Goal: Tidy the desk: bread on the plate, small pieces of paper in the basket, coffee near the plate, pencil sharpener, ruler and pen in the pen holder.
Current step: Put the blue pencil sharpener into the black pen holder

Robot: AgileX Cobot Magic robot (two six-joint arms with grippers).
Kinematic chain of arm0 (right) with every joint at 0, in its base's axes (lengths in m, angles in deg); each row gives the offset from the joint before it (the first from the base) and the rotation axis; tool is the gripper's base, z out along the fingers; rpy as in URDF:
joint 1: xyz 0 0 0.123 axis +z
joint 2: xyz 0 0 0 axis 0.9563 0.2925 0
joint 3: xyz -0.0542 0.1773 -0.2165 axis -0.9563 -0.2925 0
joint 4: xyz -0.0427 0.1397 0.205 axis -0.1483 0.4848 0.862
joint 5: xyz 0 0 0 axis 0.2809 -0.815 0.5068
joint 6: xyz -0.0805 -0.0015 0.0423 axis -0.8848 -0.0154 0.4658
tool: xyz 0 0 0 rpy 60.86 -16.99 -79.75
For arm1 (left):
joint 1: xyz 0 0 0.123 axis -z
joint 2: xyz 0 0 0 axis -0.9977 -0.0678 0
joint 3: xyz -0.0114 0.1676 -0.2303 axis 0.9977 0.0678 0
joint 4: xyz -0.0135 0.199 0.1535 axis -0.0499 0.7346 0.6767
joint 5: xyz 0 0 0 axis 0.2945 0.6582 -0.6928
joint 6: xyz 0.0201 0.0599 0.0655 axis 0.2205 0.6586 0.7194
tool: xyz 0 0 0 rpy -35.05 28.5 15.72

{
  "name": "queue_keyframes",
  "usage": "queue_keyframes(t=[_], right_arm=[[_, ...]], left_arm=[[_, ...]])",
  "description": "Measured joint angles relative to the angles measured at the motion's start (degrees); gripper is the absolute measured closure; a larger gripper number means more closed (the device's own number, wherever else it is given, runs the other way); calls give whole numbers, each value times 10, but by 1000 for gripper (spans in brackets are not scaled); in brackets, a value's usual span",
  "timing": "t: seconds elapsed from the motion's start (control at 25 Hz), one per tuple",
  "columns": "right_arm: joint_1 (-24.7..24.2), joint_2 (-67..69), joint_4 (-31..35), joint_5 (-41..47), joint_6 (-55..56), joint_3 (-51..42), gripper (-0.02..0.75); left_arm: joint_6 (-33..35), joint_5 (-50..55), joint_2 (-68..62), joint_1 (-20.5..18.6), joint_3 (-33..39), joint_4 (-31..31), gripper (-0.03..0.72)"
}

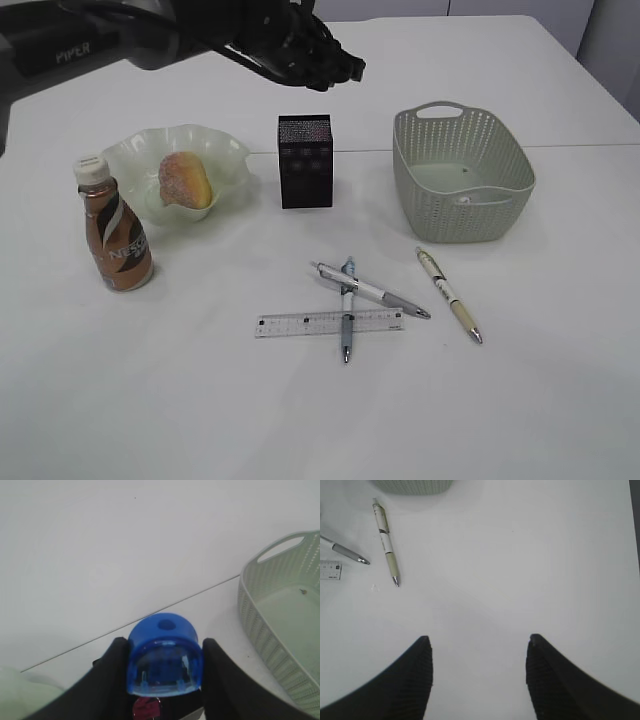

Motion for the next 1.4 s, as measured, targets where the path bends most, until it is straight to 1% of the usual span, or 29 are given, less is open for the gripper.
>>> queue_keyframes(t=[0.28, 0.4, 0.56, 0.84, 1.4], right_arm=[[0, 0, 0, 0, 0, 0, 271], [0, 0, -1, 0, 0, 0, 271], [0, 0, -1, 0, 0, 0, 271], [0, 0, -1, 0, 0, 0, 271], [0, 0, -1, 0, 0, 0, 271]], left_arm=[[-2, -44, -22, -6, 0, -15, 405], [-17, -50, -27, -15, 0, -24, 405], [-23, -52, -35, -22, 0, -32, 405], [-23, -52, -35, -23, 0, -46, 405], [-23, -52, -35, -23, 0, -47, 405]])
